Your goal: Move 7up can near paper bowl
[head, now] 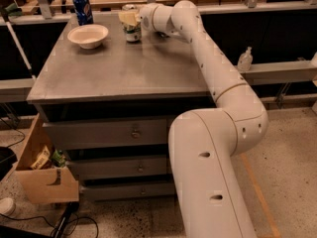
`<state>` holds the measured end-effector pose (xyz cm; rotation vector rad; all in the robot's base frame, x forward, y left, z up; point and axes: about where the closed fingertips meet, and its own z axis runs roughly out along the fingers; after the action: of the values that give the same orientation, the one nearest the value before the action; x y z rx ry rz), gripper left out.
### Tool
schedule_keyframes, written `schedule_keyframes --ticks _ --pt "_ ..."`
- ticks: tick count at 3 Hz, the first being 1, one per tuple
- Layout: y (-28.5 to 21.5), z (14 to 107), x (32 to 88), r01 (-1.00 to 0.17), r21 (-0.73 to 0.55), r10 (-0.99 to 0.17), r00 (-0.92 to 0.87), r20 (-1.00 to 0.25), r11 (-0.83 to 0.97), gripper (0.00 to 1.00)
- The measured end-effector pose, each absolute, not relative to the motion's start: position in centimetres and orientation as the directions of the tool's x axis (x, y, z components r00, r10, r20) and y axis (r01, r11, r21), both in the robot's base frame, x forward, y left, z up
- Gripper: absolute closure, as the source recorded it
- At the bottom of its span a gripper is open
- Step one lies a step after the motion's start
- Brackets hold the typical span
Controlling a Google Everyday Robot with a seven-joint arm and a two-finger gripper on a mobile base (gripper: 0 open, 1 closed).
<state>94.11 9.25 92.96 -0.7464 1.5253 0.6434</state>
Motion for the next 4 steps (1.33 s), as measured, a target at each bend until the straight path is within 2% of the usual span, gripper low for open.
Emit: schedule_keyframes --ticks 2,3,4 --pt "9.55 93.28 94.67 -0.767 0.008 -0.004 -0.014 -1.0 0.641 1.0" --pt "9.9 93.15 94.66 -0.769 0.012 -0.001 -0.016 -1.0 0.639 0.84" --pt "10.22 93.04 94.64 -0.772 0.013 -0.001 -0.018 -1.0 0.636 0.61"
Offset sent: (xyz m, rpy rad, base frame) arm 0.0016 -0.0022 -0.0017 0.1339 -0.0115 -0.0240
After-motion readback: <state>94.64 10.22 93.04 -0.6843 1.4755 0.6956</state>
